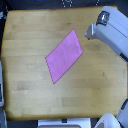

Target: Folding a cloth

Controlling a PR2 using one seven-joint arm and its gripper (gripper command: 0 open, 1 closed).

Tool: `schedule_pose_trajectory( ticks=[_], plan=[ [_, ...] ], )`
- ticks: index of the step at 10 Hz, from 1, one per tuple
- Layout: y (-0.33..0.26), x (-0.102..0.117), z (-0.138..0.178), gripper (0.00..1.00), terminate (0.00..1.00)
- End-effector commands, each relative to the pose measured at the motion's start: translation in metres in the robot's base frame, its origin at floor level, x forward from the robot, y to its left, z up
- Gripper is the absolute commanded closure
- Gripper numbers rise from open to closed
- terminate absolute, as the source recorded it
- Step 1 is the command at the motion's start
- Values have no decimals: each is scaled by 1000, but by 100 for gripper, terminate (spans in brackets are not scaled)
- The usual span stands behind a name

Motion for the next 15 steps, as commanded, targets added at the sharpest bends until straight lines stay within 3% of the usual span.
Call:
schedule_pose_trajectory(
  ticks=[1, 6, 12, 15],
  plan=[
    [66, 34, -51, 0, 0],
    [109, 35, -79, 0, 0],
    [121, 36, -125, 0, 0],
    [116, 46, -142, 0, 0]
  ],
)
